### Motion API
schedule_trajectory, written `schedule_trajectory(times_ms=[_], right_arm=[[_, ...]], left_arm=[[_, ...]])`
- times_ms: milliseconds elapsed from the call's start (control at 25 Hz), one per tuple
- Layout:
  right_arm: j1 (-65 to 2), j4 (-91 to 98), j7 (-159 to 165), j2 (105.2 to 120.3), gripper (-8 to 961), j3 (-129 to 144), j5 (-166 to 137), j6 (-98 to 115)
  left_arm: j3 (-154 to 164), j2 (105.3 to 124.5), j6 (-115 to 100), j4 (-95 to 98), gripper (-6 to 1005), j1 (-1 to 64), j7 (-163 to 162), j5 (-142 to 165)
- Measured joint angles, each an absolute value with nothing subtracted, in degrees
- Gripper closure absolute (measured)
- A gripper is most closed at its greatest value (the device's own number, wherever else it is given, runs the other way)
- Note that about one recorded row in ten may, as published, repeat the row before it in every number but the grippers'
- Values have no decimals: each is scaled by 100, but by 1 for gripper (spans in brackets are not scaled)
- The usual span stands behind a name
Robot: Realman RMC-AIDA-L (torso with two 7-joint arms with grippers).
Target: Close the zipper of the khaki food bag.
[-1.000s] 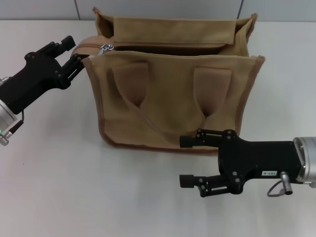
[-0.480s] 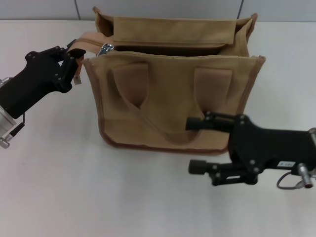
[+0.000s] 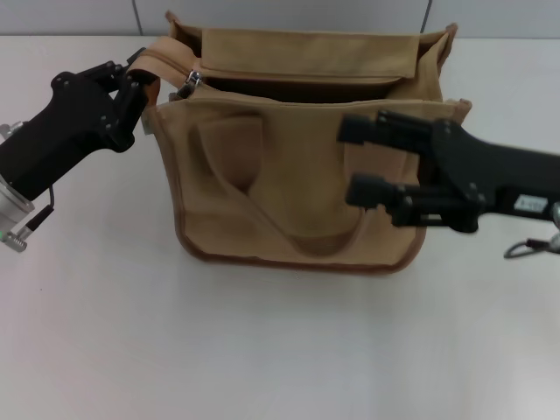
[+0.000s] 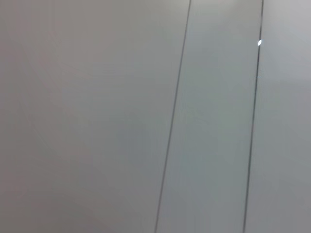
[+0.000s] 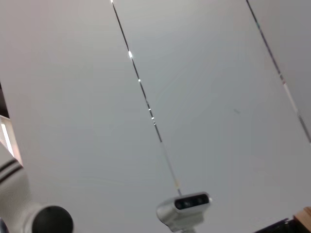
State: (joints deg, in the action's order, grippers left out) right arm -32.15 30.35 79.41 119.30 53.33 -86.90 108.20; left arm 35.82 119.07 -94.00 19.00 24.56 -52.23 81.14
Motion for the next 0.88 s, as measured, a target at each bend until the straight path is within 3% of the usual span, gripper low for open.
schedule_trajectory(times_ms=[560, 880], right_arm=[[-4199, 2620, 9094, 11971, 122, 5627, -8240, 9360], [-4363, 2583, 9310, 11978, 121, 6071, -8132, 9217]], left_arm=[[3586, 11918, -9742, 1786, 982, 2806, -5362, 8102], [3559, 11918, -9782, 1729, 981, 2882, -5362, 8064]])
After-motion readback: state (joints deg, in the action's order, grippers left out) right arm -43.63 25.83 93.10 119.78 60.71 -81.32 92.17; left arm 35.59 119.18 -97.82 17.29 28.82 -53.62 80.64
